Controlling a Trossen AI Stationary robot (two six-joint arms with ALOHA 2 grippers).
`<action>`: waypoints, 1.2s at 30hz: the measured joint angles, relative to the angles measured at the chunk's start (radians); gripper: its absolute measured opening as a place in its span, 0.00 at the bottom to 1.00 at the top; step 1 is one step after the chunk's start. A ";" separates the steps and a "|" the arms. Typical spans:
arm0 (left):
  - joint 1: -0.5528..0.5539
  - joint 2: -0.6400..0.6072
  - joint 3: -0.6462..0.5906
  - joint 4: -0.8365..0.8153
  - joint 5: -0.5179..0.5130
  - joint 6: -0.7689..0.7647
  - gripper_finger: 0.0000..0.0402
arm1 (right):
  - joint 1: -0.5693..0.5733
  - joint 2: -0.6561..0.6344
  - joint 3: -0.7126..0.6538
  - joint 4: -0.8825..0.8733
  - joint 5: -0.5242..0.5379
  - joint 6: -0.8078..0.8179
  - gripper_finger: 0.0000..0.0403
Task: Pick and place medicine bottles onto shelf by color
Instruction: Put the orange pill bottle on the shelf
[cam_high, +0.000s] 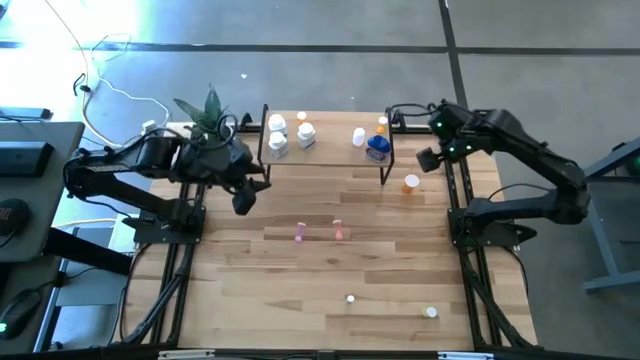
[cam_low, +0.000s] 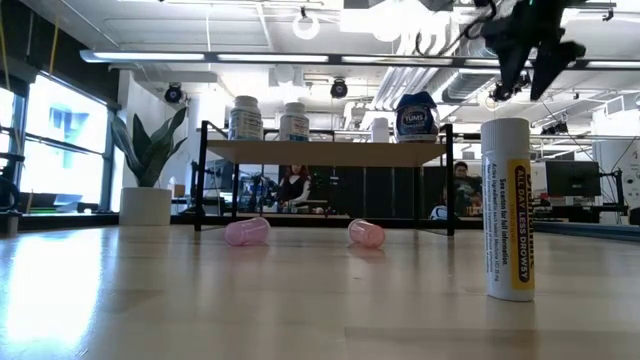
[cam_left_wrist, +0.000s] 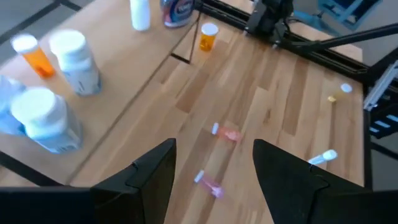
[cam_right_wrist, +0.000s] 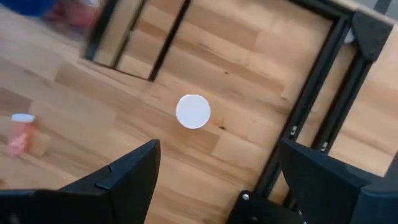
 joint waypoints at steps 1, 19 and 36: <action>-0.011 -0.012 -0.021 0.012 -0.002 -0.013 0.51 | -0.005 0.000 -0.028 0.022 -0.004 0.010 0.78; -0.046 -0.080 -0.097 0.042 -0.045 -0.081 0.51 | -0.094 0.000 -0.407 0.405 -0.126 0.326 0.78; -0.046 -0.080 -0.097 0.042 -0.044 -0.029 0.51 | -0.095 0.000 -0.605 0.647 -0.122 0.606 0.78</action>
